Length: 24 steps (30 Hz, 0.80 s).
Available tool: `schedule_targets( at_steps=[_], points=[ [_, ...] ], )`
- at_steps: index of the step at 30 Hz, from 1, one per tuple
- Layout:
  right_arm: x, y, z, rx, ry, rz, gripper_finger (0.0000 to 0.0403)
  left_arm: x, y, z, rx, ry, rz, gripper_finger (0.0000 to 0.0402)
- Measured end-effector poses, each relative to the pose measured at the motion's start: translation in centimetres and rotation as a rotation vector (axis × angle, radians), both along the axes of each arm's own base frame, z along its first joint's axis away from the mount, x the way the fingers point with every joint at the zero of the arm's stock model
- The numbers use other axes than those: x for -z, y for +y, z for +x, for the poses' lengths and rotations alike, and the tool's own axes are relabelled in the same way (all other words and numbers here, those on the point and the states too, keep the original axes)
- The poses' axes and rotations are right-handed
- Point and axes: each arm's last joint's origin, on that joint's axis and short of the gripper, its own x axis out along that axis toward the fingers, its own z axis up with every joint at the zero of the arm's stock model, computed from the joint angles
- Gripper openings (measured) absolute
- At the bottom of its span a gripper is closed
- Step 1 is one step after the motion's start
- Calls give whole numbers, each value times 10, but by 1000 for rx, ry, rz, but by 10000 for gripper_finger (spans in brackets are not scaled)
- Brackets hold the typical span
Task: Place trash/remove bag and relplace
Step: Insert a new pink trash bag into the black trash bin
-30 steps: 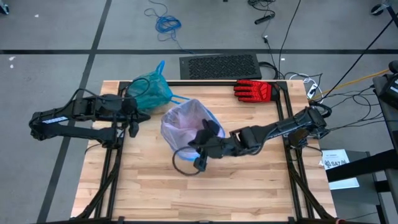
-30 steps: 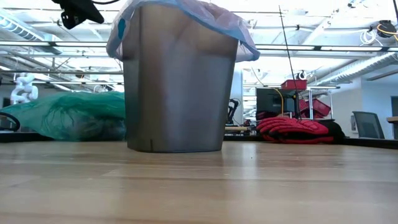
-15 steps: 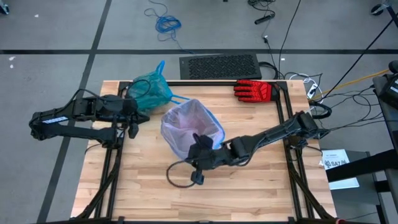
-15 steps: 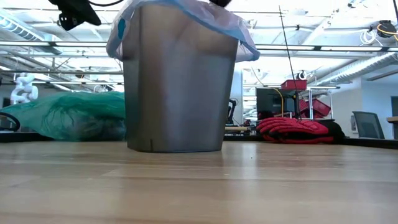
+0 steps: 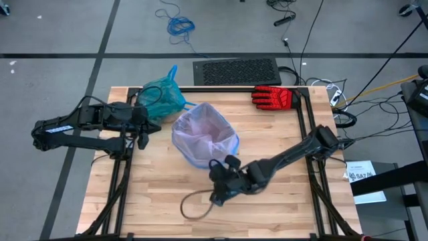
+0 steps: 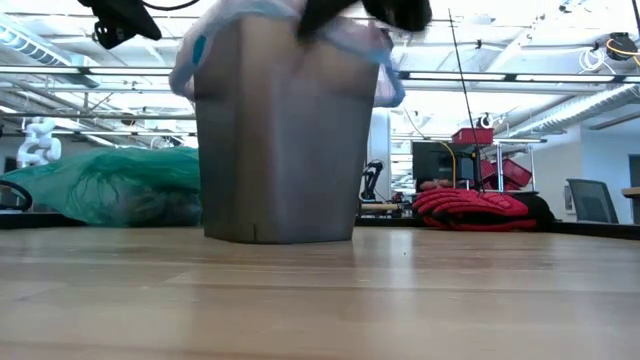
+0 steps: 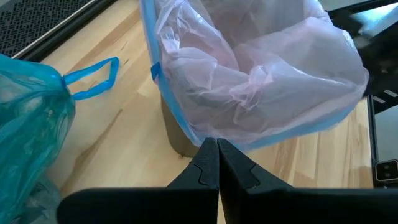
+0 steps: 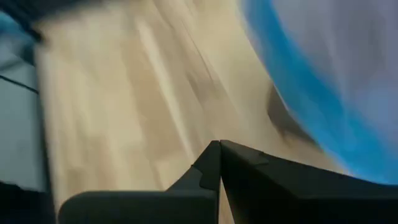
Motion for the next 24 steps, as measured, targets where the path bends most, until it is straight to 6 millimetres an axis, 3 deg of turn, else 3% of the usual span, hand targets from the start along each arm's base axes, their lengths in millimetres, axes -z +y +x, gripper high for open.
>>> schedule_targets(
  at_steps=[5, 12, 19, 24],
  points=[
    [-43, 17, 2, -58, -153, -100, 0, 0, 0, 0, -1, -2, 1, 0],
    [-51, 5, 14, 31, -168, -281, 0, 0, 0, 2, -1, 2, 0, 0],
    [-30, -9, 28, 63, -109, -332, 0, 1, 0, 4, 1, 13, -2, 0],
    [5, -8, 41, 50, -11, -308, 0, 1, 0, 4, 1, 12, -2, 0]
  ],
)
